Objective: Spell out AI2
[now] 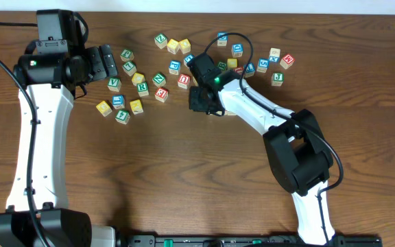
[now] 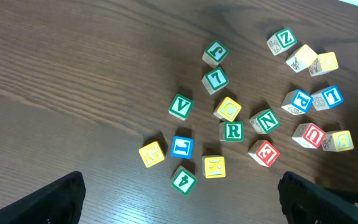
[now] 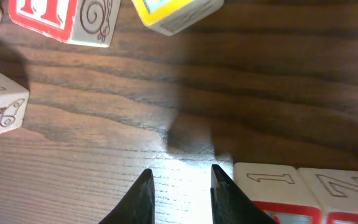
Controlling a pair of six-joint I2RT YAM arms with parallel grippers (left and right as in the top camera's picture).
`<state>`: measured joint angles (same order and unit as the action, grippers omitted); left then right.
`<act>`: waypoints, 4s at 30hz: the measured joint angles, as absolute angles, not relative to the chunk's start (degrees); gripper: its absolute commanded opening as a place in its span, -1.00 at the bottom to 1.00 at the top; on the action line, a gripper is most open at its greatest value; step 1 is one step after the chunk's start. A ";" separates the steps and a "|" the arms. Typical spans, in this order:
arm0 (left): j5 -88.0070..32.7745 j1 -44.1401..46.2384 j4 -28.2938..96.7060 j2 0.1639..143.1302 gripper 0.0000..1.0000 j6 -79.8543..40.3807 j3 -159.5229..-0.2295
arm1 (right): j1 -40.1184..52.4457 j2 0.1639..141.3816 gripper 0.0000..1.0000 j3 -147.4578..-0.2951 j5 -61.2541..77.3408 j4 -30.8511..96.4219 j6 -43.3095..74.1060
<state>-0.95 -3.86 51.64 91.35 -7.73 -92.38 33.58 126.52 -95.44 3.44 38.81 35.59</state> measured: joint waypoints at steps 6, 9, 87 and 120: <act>-0.95 -3.86 51.66 91.35 0.96 -7.73 -92.38 | 33.32 126.19 -0.39 -99.53 3.44 41.65 35.24; -0.95 -3.86 51.68 91.35 0.98 -7.73 -92.38 | 33.17 124.44 -0.29 -101.03 3.62 43.64 34.85; -1.13 -3.86 52.64 91.35 0.98 -7.73 -92.27 | -1.98 1.17 0.98 -7.05 6.57 5.06 -0.51; -1.13 -3.86 52.66 91.35 0.98 -7.73 -92.27 | -0.86 0.84 0.99 -0.45 7.92 3.53 -0.51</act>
